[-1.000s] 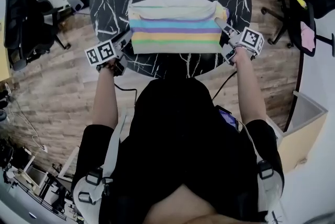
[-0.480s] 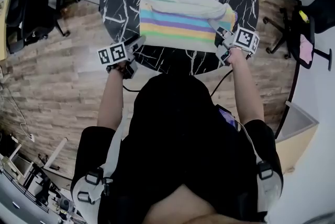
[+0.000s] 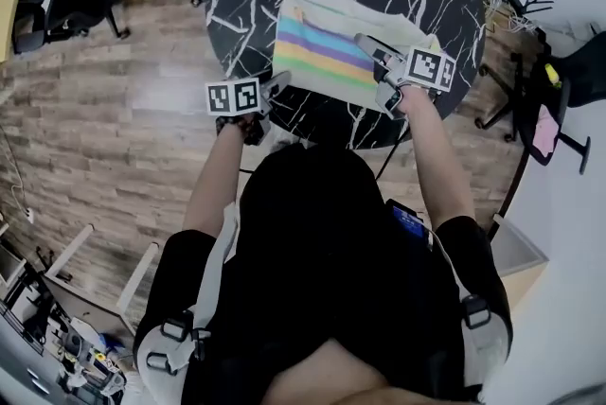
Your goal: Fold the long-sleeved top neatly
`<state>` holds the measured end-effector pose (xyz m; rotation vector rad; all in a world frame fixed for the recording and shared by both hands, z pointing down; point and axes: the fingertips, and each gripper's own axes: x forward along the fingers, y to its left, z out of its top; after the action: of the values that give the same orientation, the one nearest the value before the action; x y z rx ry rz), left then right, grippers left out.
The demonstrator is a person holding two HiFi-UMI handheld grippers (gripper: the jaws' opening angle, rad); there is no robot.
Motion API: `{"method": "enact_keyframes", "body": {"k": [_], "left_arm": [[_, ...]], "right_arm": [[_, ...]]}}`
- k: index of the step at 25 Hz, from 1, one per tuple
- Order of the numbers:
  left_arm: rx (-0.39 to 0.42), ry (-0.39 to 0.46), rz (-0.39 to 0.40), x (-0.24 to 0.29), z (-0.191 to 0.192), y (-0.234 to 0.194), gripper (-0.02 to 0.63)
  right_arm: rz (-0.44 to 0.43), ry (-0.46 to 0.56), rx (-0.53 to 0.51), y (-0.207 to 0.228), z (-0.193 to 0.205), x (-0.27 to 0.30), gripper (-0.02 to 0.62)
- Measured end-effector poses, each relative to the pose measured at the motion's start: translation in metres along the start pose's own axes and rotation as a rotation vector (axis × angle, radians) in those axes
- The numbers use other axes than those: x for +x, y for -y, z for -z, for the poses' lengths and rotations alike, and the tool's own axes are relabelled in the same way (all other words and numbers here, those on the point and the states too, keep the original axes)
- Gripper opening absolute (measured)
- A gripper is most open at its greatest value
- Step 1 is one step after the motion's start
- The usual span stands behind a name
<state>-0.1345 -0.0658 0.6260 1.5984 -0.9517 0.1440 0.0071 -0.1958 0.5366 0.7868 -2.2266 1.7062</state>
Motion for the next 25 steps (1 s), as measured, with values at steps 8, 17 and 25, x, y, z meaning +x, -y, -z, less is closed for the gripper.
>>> {"method": "enact_keyframes", "body": {"k": [8, 17, 25], "left_arm": [[-0.062, 0.092, 0.019, -0.003, 0.007, 0.007, 0.067], [-0.024, 0.091, 0.005, -0.017, 0.021, 0.013, 0.066], [-0.028, 0.122, -0.005, -0.022, 0.025, 0.016, 0.066]], "right_arm": [[0.120, -0.124, -0.305, -0.038, 0.002, 0.092, 0.210], [0.259, -0.221, -0.506, -0.048, 0.026, 0.158, 0.221], [0.437, -0.229, -0.551, -0.024, 0.034, 0.194, 0.221]]}}
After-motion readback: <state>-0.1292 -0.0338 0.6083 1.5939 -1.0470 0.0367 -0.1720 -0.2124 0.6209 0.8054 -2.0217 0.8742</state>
